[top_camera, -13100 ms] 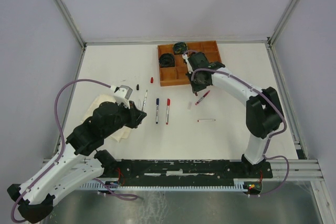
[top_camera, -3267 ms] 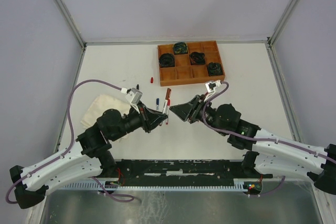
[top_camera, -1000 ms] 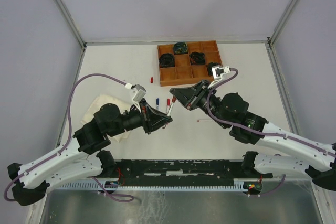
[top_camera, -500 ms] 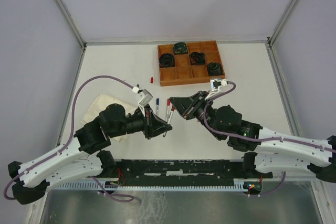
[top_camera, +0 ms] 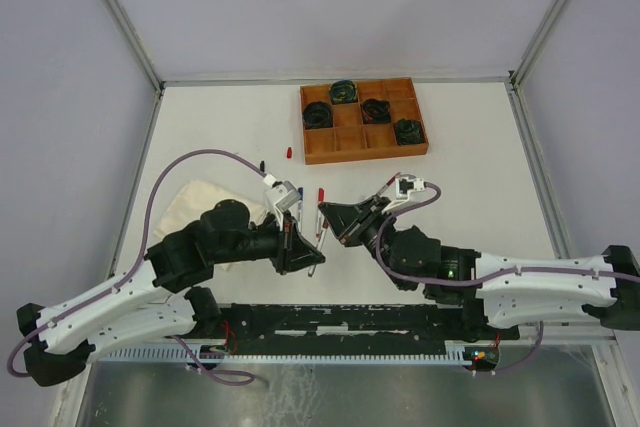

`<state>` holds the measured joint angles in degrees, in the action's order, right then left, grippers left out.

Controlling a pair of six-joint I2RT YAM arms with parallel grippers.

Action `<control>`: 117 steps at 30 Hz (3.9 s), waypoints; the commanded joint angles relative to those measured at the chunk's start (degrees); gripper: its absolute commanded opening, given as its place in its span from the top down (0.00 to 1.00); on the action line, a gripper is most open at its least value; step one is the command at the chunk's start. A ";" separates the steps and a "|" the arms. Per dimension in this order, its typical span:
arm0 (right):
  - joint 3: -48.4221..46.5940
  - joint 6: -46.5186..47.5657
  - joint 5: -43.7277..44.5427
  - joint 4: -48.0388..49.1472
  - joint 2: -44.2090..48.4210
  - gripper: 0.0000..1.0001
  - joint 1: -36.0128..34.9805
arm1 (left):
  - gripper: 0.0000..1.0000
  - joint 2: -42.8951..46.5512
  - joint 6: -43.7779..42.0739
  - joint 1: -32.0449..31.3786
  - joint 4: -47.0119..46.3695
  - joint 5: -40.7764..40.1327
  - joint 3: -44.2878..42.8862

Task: Insert the pens into the pen caps
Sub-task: Press the pen cap onto the pen, then place the pen at the center of the board.

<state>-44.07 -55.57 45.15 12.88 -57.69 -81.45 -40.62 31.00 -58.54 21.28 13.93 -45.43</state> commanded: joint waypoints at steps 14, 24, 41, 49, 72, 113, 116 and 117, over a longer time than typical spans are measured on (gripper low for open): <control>6.80 -5.77 -10.42 -11.44 -11.08 1.00 -14.43 | 0.97 1.18 -1.03 2.04 -31.84 -12.86 -9.34; -3.73 5.75 -1.68 -18.33 -5.78 1.00 -13.41 | 0.97 2.68 -0.43 2.00 -28.24 -9.46 -5.17; -13.69 24.68 1.71 -10.82 0.36 0.65 -11.69 | 0.97 3.18 -4.01 2.02 -20.85 -5.28 -2.24; -10.26 27.88 -0.14 -5.59 3.34 0.53 -11.71 | 0.97 5.24 -4.14 2.02 -20.78 -5.13 -0.71; -3.94 9.24 -6.03 -41.36 8.08 0.44 3.76 | 0.97 4.30 -7.44 2.02 -27.43 15.82 -2.20; 6.36 -3.96 -17.56 -51.65 15.63 0.39 20.54 | 0.97 -48.99 13.33 2.73 3.88 -33.84 -18.57; 6.87 -4.19 -18.40 -50.97 15.38 0.39 20.56 | 0.97 -53.72 14.40 3.20 4.97 -34.85 -20.90; 6.89 -4.19 -18.67 -50.81 15.35 0.39 20.54 | 0.97 -54.99 14.77 3.40 4.95 -35.24 -21.40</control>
<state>-37.50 -58.76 27.77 -40.75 -42.15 -61.01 -91.88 41.43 -55.90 25.23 -16.91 -62.83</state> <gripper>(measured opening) 0.614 0.195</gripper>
